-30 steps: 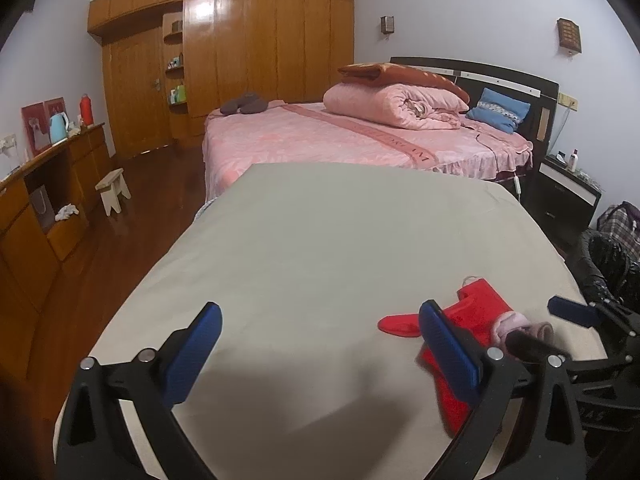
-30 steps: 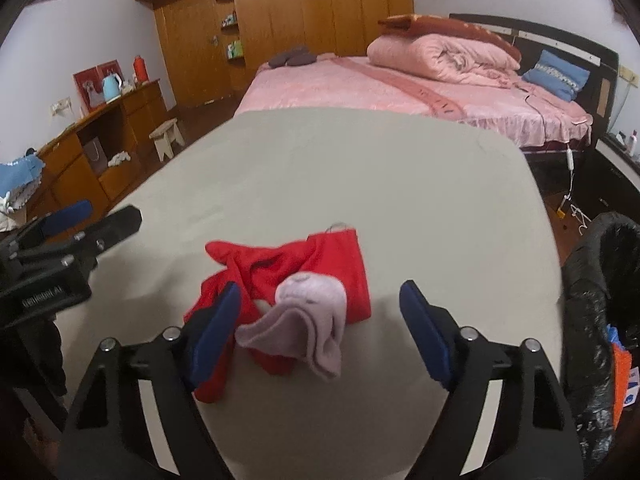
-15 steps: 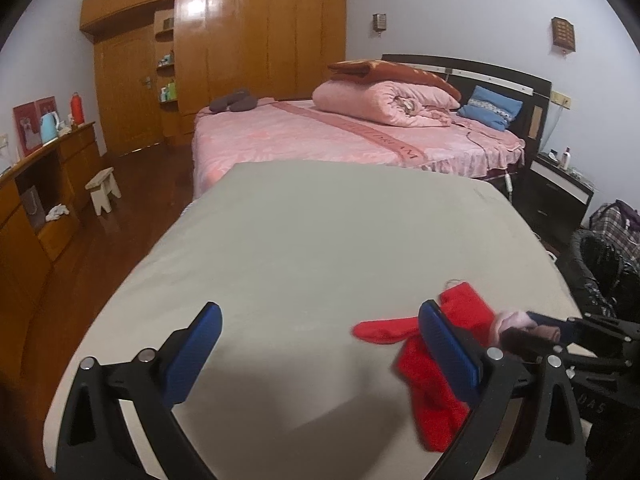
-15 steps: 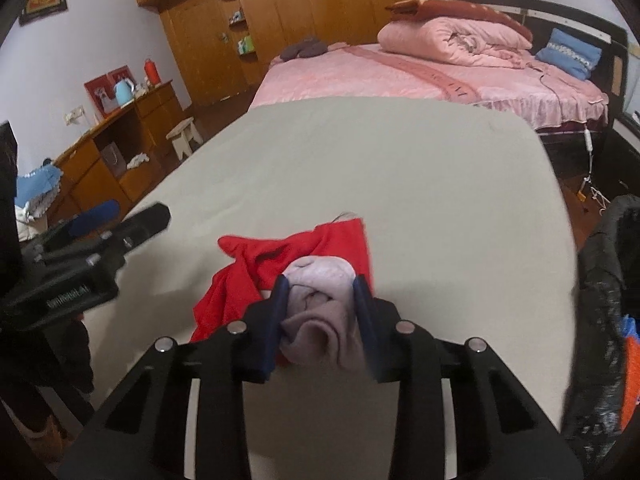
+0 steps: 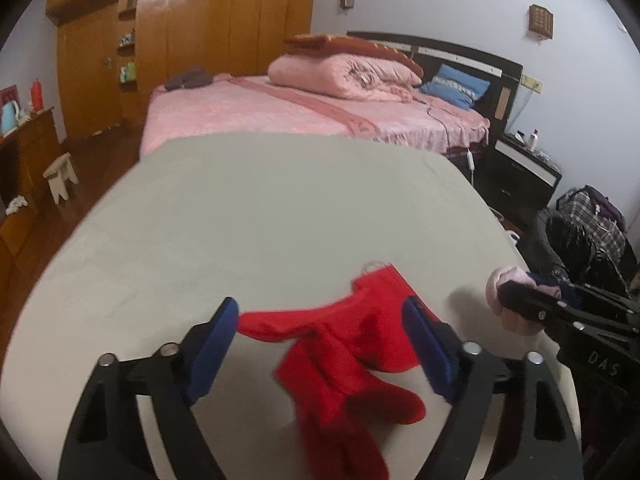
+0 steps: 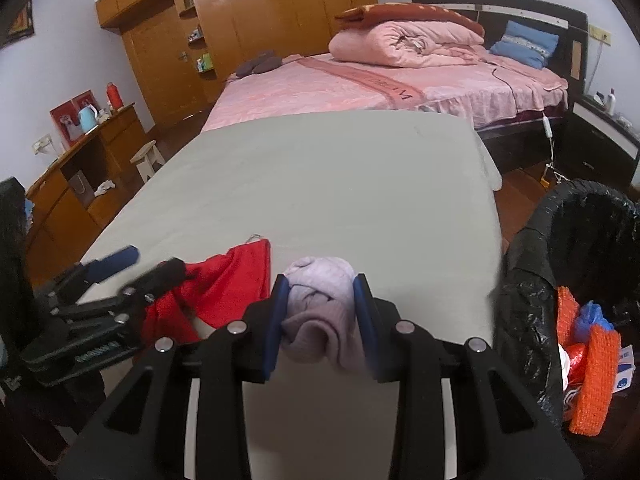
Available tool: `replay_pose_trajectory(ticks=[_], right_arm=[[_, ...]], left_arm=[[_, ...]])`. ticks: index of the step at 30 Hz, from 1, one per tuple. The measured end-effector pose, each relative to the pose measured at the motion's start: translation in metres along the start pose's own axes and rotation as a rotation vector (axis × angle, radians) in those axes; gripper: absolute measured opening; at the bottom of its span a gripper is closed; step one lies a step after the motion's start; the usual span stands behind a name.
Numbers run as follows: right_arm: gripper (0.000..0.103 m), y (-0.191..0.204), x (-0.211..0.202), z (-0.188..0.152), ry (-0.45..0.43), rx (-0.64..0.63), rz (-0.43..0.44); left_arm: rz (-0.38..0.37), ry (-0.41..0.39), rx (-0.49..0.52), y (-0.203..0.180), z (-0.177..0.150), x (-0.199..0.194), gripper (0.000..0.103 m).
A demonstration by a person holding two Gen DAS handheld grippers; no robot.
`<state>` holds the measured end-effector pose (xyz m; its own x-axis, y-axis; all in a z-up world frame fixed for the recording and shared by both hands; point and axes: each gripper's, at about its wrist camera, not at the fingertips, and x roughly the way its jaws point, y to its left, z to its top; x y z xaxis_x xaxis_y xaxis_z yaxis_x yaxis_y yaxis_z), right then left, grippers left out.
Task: Collect trash
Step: 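Grasp the pink sock with the right tool while the left tool grasps the red glove, then carry the pink sock and red glove over the bin and release both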
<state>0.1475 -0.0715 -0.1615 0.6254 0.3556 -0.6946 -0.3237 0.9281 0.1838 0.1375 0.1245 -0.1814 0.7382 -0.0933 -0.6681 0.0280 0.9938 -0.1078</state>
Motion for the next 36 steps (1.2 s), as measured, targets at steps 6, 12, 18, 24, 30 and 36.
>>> replay_pose_trajectory(ticks=[6, 12, 18, 24, 30, 36], right_arm=[[0.033, -0.002, 0.000, -0.001, 0.001, -0.001, 0.004], [0.033, -0.001, -0.002, 0.001, 0.002, -0.006, 0.001], [0.033, 0.001, -0.012, 0.004, -0.022, -0.022, -0.003], [0.033, 0.002, -0.032, 0.014, -0.060, -0.029, 0.002], [0.033, 0.001, -0.052, 0.026, -0.099, -0.031, -0.002], [0.033, -0.005, -0.071, 0.035, -0.134, -0.022, 0.000]], left_arm=[[-0.019, 0.060, 0.020, -0.009, -0.008, 0.012, 0.046], [-0.027, 0.066, 0.006, -0.009, -0.007, 0.013, 0.011], [-0.034, -0.005, -0.016, -0.007, 0.004, -0.006, 0.009], [-0.027, -0.081, 0.007, -0.013, 0.024, -0.032, 0.009], [-0.026, -0.126, 0.033, -0.026, 0.038, -0.052, 0.009], [-0.042, -0.162, 0.041, -0.038, 0.051, -0.071, 0.009]])
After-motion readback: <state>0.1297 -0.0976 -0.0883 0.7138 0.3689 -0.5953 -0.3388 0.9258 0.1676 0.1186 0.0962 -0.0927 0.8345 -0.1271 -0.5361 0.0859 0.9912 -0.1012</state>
